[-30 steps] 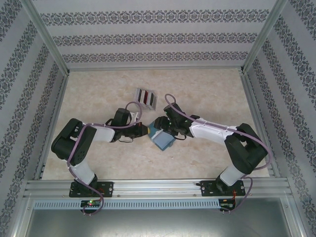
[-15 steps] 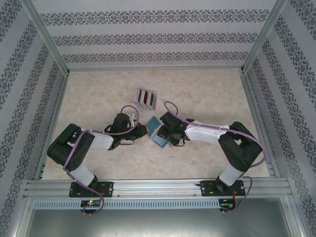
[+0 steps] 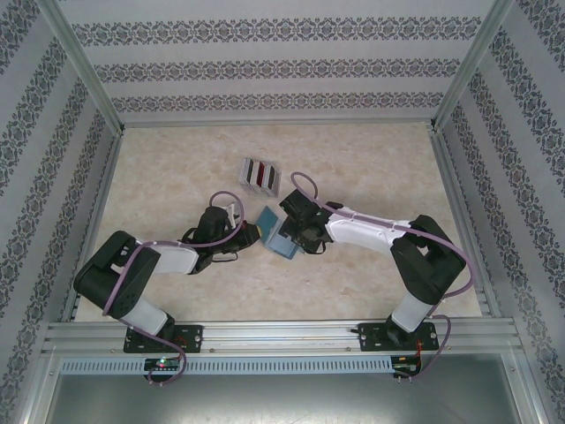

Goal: Put the credit cards into the card holder
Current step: Open the card holder at the bottom-center of the table, then flip over the card slot in the card holder.

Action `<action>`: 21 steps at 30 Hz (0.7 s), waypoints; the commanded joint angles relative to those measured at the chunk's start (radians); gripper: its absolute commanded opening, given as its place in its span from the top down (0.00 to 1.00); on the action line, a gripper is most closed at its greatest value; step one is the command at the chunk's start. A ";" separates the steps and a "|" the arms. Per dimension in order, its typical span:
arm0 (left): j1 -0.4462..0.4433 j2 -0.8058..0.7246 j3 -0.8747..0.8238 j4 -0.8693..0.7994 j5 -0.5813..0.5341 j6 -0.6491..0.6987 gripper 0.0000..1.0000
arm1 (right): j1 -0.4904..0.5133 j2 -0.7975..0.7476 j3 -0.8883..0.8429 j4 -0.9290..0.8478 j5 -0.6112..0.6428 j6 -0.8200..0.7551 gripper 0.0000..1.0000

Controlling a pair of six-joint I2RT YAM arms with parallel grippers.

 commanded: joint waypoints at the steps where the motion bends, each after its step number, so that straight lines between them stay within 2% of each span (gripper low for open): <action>1: -0.015 -0.039 -0.010 -0.037 -0.045 0.000 1.00 | 0.011 0.022 0.069 -0.068 0.009 0.039 0.36; 11: -0.014 0.000 -0.013 0.017 -0.038 -0.041 1.00 | -0.021 0.174 0.170 -0.015 -0.111 -0.001 0.44; 14: -0.014 0.034 -0.016 0.068 -0.016 -0.071 1.00 | -0.024 0.214 0.199 0.001 -0.159 -0.038 0.51; 18: -0.014 0.060 -0.012 0.089 -0.001 -0.084 1.00 | -0.021 0.216 0.200 -0.019 -0.132 -0.062 0.57; 21: -0.014 0.059 -0.011 0.090 -0.005 -0.085 1.00 | -0.028 0.223 0.196 -0.033 -0.132 -0.073 0.57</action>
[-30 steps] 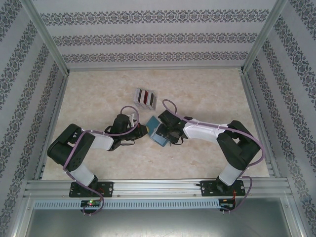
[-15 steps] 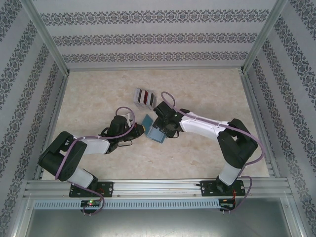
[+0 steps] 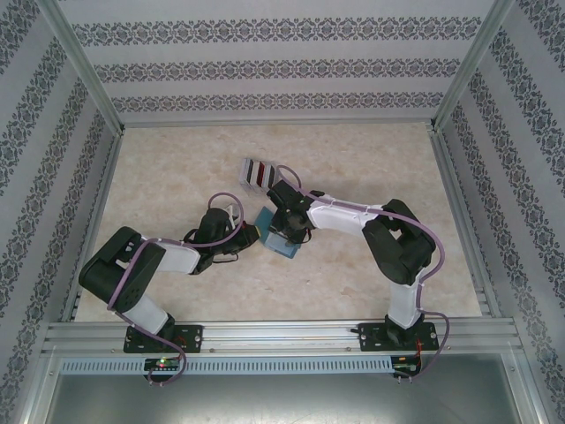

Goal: Put the credit cards into the card holder
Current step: Flip over the card slot in the card holder.

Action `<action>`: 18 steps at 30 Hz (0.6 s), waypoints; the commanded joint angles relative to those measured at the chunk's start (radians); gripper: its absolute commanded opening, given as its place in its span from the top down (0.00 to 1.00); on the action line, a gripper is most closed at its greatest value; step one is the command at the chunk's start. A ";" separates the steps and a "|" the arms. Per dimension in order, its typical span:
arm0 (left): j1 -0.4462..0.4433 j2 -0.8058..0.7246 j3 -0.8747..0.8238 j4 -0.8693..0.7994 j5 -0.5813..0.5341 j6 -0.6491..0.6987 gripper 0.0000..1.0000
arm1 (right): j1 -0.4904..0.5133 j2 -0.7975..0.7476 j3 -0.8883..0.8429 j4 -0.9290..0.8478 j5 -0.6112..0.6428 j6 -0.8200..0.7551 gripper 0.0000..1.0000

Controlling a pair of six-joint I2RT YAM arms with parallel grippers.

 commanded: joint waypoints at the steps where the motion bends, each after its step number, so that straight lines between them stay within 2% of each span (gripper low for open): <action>1: -0.014 0.006 -0.005 0.042 0.019 -0.019 1.00 | -0.011 0.014 0.009 -0.033 -0.007 -0.027 0.56; 5: -0.014 0.006 -0.001 0.032 0.018 -0.016 1.00 | -0.014 0.025 -0.010 -0.009 -0.021 -0.030 0.53; 8: -0.014 0.008 0.000 0.029 0.016 -0.018 1.00 | -0.025 0.043 -0.039 0.092 -0.081 -0.070 0.53; 13: -0.013 0.014 -0.016 0.054 0.016 -0.007 1.00 | -0.053 0.049 -0.144 0.440 -0.291 -0.130 0.54; 18: -0.013 0.048 -0.014 0.073 0.032 -0.031 0.98 | -0.066 0.032 -0.165 0.595 -0.403 -0.168 0.52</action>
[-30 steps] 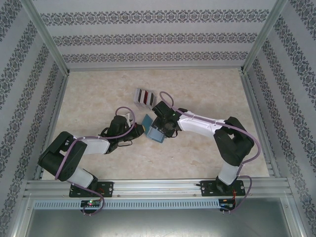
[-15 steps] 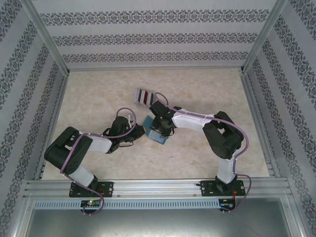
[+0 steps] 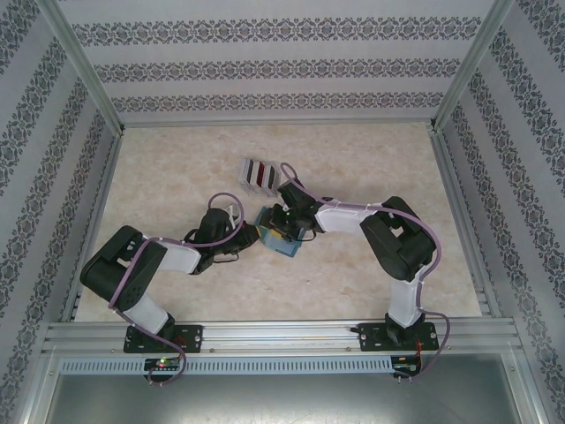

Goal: Put the credit cards into the card holder
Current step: Flip over the card slot in the card holder.

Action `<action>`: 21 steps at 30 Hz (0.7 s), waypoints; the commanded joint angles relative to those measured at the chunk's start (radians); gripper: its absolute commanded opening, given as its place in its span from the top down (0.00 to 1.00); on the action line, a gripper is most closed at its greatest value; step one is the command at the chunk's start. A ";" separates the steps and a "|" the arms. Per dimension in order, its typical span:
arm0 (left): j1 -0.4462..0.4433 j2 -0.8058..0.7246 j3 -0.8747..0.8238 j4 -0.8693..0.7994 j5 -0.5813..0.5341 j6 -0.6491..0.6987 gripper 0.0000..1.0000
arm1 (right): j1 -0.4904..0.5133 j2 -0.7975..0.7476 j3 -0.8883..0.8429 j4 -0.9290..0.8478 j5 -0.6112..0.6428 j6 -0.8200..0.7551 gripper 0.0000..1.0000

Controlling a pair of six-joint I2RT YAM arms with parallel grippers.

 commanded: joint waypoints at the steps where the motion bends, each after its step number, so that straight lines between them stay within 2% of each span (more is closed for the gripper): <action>1: -0.014 0.038 -0.012 0.067 0.039 -0.032 0.96 | -0.004 0.017 -0.027 0.183 -0.131 -0.046 0.52; 3: -0.014 0.051 -0.010 0.082 0.056 -0.027 0.83 | -0.015 0.016 -0.036 0.218 -0.152 -0.041 0.52; 5: -0.015 0.056 -0.008 0.082 0.063 -0.012 0.62 | -0.027 0.024 -0.039 0.239 -0.171 -0.038 0.52; 9: -0.014 0.055 0.014 0.034 0.089 0.048 0.42 | -0.042 0.038 -0.058 0.287 -0.191 -0.011 0.52; 11: -0.014 0.057 0.020 0.022 0.102 0.077 0.36 | -0.046 0.045 -0.061 0.289 -0.194 -0.005 0.53; 14: -0.015 0.070 0.031 -0.006 0.108 0.111 0.35 | -0.046 0.055 -0.064 0.300 -0.203 0.004 0.53; 16: -0.015 0.087 0.047 -0.037 0.100 0.131 0.38 | -0.047 0.059 -0.066 0.314 -0.210 0.013 0.53; 18: -0.014 0.109 0.060 -0.052 0.096 0.143 0.45 | -0.046 0.058 -0.068 0.321 -0.213 0.019 0.53; 21: -0.015 0.140 0.101 -0.121 0.083 0.177 0.64 | -0.047 0.039 -0.077 0.326 -0.206 0.018 0.52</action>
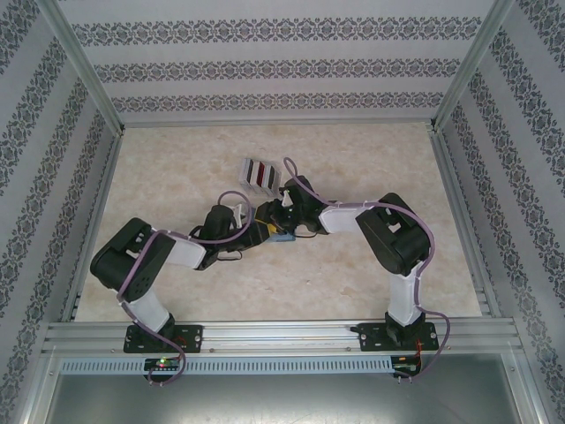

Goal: Put the credit cards into the card holder
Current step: Flip over the card slot in the card holder.

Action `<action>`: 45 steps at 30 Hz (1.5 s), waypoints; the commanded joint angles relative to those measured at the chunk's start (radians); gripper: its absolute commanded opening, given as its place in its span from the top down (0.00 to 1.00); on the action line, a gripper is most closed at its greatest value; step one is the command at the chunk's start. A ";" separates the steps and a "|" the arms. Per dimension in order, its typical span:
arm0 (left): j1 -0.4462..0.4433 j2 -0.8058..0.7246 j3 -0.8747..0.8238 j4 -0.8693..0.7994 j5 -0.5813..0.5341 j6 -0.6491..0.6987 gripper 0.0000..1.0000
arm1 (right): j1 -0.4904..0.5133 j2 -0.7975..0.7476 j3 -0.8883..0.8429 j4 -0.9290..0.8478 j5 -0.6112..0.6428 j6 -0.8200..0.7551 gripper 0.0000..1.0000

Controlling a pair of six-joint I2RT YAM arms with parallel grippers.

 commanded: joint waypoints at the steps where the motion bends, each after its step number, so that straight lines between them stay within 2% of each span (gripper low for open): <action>1: -0.010 0.056 0.043 -0.143 -0.019 0.066 0.70 | 0.002 -0.014 -0.021 0.028 -0.020 0.004 0.52; 4: -0.011 0.069 0.061 -0.176 -0.034 0.069 0.84 | -0.002 -0.039 -0.027 0.019 -0.019 -0.005 0.50; 10: -0.010 0.095 0.066 -0.177 -0.044 0.054 0.92 | -0.026 -0.093 -0.070 0.000 -0.019 -0.018 0.45; 17: -0.009 0.115 0.058 -0.140 -0.023 0.036 0.92 | -0.063 -0.137 -0.097 -0.098 0.012 -0.105 0.42; 28: -0.011 0.115 0.053 -0.087 0.013 0.035 0.87 | -0.064 -0.031 -0.042 -0.102 0.013 -0.174 0.41; 45: -0.007 0.109 0.107 -0.154 0.066 0.114 0.84 | -0.072 0.022 0.033 -0.045 -0.105 -0.253 0.46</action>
